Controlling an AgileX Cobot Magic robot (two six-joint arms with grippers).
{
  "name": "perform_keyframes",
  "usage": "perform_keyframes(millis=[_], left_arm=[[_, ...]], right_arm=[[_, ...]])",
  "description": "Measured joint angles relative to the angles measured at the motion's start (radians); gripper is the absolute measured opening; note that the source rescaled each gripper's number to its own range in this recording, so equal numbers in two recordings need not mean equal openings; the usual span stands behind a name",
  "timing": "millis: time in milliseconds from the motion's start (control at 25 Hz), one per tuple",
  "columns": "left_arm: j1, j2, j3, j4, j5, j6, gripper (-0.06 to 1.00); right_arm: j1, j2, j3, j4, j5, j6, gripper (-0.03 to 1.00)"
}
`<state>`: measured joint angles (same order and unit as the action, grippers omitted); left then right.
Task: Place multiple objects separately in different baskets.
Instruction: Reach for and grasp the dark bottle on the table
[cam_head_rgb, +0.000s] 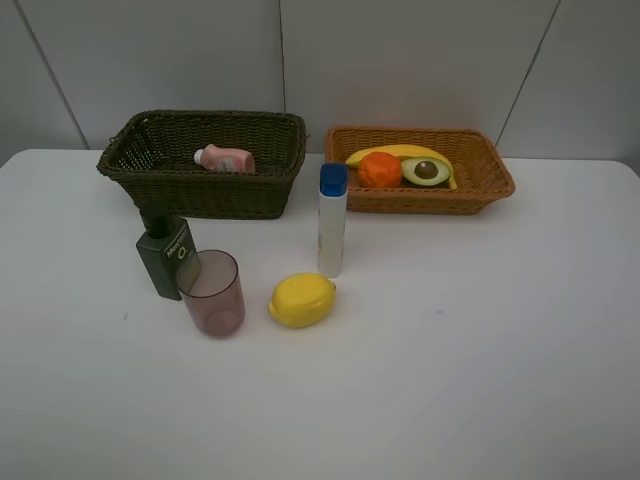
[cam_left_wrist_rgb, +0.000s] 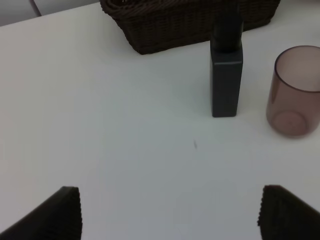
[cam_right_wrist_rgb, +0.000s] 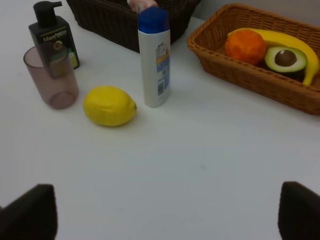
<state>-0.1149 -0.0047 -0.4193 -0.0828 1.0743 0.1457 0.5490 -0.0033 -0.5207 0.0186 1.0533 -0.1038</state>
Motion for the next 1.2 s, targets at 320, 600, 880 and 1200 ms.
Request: perform_keyframes(millis=[320, 600, 880, 1200], left_arm=[[0.000, 0.000, 0.000, 0.000, 0.000, 0.000, 0.95], [0.000, 0.000, 0.000, 0.000, 0.000, 0.000, 0.95], [0.000, 0.000, 0.000, 0.000, 0.000, 0.000, 0.95], [0.000, 0.000, 0.000, 0.000, 0.000, 0.000, 0.95]], right_arm=[[-0.029, 0.000, 0.000, -0.004, 0.000, 0.000, 0.90], [-0.216, 0.000, 0.000, -0.005, -0.001, 0.000, 0.90], [-0.455, 0.000, 0.000, -0.005, -0.001, 0.001, 0.90], [-0.506, 0.000, 0.000, -0.005, -0.001, 0.003, 0.90]])
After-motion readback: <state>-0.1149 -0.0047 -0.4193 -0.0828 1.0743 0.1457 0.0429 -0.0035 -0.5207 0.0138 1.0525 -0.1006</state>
